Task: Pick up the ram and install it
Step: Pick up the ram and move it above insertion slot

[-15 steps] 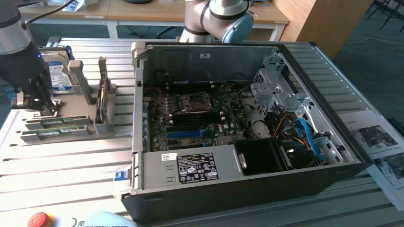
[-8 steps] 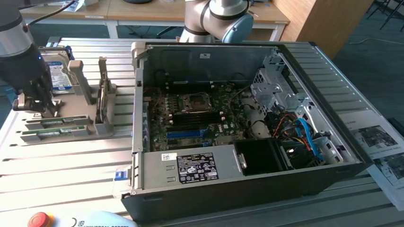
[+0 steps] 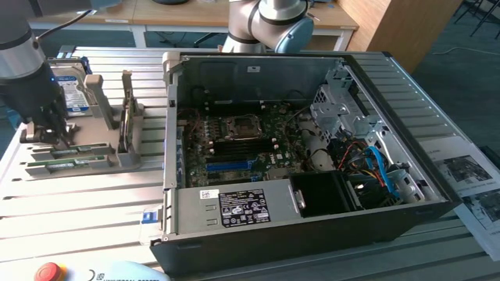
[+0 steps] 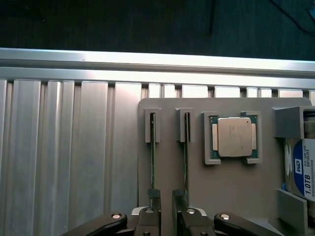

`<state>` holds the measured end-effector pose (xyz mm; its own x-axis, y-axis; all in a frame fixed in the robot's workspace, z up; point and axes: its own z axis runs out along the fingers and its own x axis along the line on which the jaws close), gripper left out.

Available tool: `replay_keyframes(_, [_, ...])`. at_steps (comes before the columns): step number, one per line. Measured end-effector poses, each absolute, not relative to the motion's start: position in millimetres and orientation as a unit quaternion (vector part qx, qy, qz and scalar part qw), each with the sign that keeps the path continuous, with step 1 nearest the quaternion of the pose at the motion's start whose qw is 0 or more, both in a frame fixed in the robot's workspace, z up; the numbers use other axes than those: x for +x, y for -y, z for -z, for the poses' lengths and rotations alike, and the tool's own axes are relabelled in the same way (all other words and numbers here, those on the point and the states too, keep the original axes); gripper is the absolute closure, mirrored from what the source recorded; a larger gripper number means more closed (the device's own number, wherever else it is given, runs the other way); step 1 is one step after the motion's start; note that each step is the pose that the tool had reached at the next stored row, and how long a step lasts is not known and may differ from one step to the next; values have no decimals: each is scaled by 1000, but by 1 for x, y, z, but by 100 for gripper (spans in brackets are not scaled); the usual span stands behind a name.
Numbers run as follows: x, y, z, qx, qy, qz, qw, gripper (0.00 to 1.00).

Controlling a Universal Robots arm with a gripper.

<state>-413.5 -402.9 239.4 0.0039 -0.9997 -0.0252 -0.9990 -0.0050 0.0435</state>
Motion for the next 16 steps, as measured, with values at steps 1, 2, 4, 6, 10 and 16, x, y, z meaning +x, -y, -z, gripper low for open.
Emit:
replay_keyframes(1, [-413, 403, -238, 708, 705, 24, 7, 76])
replay_keyframes(2, [-413, 403, -237, 708, 705, 24, 7, 76])
replay_keyframes(4, [-414, 403, -236, 708, 705, 24, 7, 76])
replay_keyframes(6, [-414, 403, -236, 708, 705, 24, 7, 76])
replay_keyframes(10, [-413, 403, -236, 710, 704, 24, 7, 76])
replay_keyframes(16, [-413, 403, -236, 714, 700, 24, 7, 76])
